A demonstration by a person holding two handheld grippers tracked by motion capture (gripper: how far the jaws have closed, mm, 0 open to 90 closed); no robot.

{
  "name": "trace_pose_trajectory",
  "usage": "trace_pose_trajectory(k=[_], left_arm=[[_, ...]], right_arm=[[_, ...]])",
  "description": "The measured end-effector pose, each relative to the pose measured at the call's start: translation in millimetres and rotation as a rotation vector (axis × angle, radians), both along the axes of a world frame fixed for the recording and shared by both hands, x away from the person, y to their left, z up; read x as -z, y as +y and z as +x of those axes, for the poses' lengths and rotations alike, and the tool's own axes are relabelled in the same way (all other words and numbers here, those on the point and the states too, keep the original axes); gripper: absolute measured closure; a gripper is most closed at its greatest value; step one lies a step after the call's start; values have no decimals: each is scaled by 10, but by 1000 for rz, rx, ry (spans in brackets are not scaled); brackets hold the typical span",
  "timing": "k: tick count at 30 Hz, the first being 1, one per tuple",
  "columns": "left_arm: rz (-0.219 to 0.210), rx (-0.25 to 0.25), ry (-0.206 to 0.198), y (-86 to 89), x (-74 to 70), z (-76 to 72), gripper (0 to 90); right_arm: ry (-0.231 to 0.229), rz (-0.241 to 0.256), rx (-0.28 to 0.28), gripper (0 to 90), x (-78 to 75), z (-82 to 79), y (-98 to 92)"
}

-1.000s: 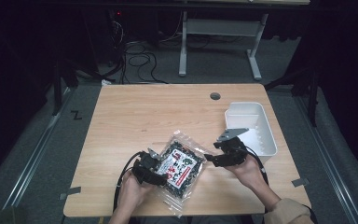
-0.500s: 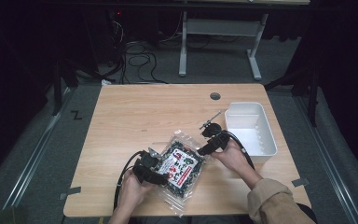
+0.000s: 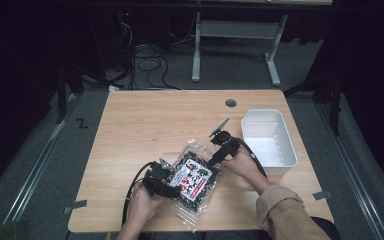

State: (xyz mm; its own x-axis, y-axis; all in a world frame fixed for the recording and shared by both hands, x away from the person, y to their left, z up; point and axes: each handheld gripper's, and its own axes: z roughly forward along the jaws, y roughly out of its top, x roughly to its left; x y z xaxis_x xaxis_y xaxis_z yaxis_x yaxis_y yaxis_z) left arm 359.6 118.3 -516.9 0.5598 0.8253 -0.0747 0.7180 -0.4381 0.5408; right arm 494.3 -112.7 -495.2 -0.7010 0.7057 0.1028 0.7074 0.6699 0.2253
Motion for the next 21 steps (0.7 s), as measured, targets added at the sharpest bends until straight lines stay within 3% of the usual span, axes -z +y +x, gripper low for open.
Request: trace_pose_trajectory(k=[4,5,9,14,18,21], left_arm=[[-4,-4,-3,-2,3,2,209],[1,-5,-7,-9,0,-4,210],[0,-6,-10,-12,1,-4,210],[4,-8,-14,-16,1,-2,209],[19,-4,-38,-37,-5,-21,216],[21,-10,-46,-24,-4,-19,220]], right_arm=[[26,15,-6,430,19,24,-9],[49,30,-3,483,28,28,-15],[61,28,-12,513,32,18,-6],[92,26,-32,635,21,2,3],[36,-8,-82,732,24,-38,9],[50,-6,-75,768,15,-38,-2]])
